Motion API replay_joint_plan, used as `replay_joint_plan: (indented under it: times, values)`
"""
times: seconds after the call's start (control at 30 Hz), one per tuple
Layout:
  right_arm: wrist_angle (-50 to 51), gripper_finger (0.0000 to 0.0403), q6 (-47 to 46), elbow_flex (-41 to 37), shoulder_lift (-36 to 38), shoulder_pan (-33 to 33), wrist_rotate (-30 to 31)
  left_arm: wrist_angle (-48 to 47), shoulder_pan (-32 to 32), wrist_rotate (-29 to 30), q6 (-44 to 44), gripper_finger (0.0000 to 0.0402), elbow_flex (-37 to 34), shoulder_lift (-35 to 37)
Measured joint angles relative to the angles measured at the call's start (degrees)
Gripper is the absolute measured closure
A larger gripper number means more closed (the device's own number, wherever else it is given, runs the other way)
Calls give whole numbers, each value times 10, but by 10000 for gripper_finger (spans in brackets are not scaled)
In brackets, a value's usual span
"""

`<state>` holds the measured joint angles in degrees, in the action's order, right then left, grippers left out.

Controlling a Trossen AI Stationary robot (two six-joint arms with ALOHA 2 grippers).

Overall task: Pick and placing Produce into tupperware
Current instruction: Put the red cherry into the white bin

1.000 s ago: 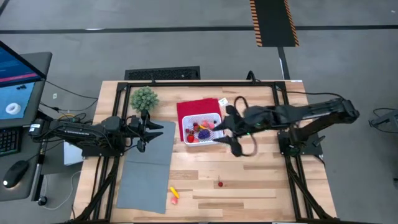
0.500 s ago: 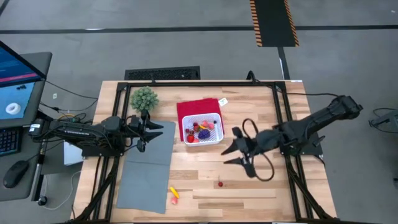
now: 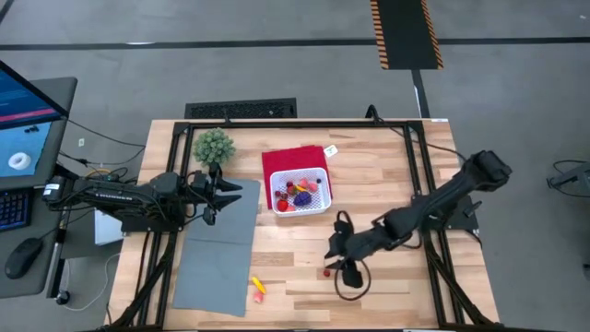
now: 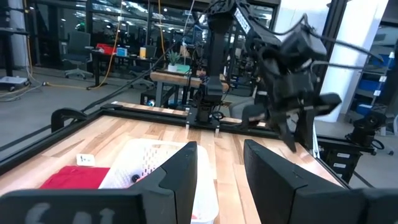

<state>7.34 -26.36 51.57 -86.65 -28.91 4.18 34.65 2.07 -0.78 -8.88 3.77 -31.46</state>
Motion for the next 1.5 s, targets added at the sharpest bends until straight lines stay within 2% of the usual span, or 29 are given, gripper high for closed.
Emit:
replay_joint_plan:
  times: [0.27, 0.63, 0.77, 1.03, 1.5]
  values:
    - [0, 241, -41, 1, -55, -16, 2, 0, 0, 0, 0, 281, 0, 0]
    - [3, 240, -39, 33, -110, -44, 4, -1, 0, 1, 0, 281, 0, 0]
    - [4, 220, -56, 41, -128, -43, 4, -1, 0, 1, -1, 281, 0, 0]
    - [15, 147, -66, 43, -128, -32, 4, -2, 0, 2, -7, 281, 0, 0]
    - [50, 143, -84, 43, -140, -33, 21, -2, 0, 2, -8, 281, 0, 0]
